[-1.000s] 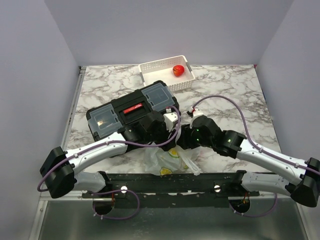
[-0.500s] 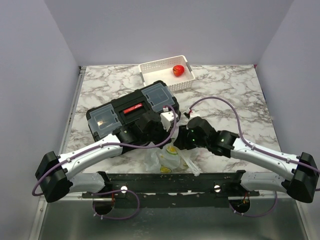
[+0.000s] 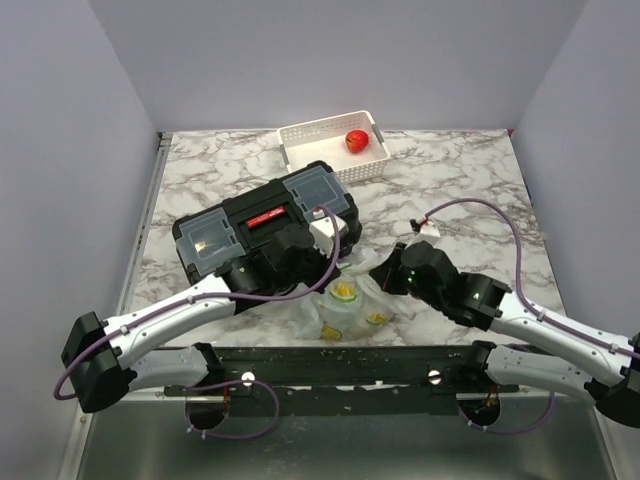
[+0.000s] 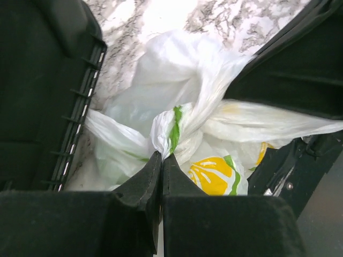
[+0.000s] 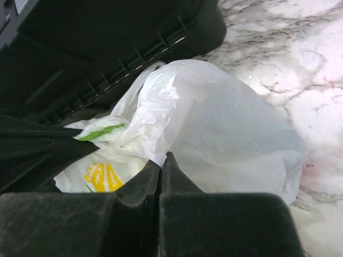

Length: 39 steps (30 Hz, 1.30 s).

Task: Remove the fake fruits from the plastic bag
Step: Untie the plastic bag at the center of the board.

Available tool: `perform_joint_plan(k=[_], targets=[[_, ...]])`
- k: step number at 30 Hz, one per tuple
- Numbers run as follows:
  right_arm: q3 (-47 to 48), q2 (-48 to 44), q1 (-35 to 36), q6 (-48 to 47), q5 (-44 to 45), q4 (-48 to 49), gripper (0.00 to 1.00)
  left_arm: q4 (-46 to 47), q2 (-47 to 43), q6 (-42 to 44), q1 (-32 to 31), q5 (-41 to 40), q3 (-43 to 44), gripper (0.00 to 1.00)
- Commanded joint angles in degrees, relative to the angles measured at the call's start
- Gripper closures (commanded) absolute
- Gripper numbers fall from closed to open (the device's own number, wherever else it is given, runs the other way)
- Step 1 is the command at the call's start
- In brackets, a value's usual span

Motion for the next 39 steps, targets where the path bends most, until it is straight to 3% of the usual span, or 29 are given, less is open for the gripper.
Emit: perform_joint_plan(k=[1,5,11,13,15,18,20,23,27,30,34,39], targets=[[-1.8,-4.9,-0.6,7.9,14.9,-10.6,0.99,-3.9,-4.1,-1.2,0.3,-9.8,-3.6,1.0],[-4.8,-9.2,-0.6,11.0,15.5,-10.3,0.99,-2.5,-6.9,-1.1,0.3,-11.0,-6.2,1.0],[-6.1,-8.0,-0.6,1.4,8.3,-2.3,0.96,-0.6,-8.7,-2.1,0.2,-8.8,-7.2,1.0],[-4.8,-5.9,-0.6,-5.8,3.0,0.7,0.84,3.0,-8.6,-3.0,0.3,-7.6,-9.1,1.0],[-3.4,-4.0,-0.6,-10.7,-1.3,2.4,0.63,4.1,-7.6,-4.2,0.3,-5.6,-9.1,1.0],[-1.6,-0.7,-0.6,-14.9,-4.9,4.2,0.43,3.6,-6.1,-4.9,0.3,-4.3,-8.2,1.0],[-1.0,1.8,-0.5,-16.8,-7.2,5.6,0.36,4.0,-6.0,-5.2,0.3,-4.2,-9.0,1.0],[-2.8,6.2,-0.6,-18.7,-9.2,10.2,0.33,9.9,-7.3,-6.6,0.3,-1.5,-13.3,1.0],[-6.8,10.2,-0.6,-17.5,-7.3,17.4,0.39,10.8,-6.8,-9.2,0.3,-2.5,-16.0,1.0],[-8.6,11.1,-0.5,-17.4,-4.8,20.2,0.79,9.5,-7.4,-11.0,0.3,-6.3,-16.7,1.0],[-9.1,9.6,-0.6,-13.6,1.3,16.7,0.9,8.1,-9.1,-11.9,0.4,-12.6,-16.8,1.0],[-12.1,-0.7,-0.6,-7.6,11.4,11.6,0.94,6.5,-9.8,-11.5,0.4,-17.0,-14.9,1.0]])
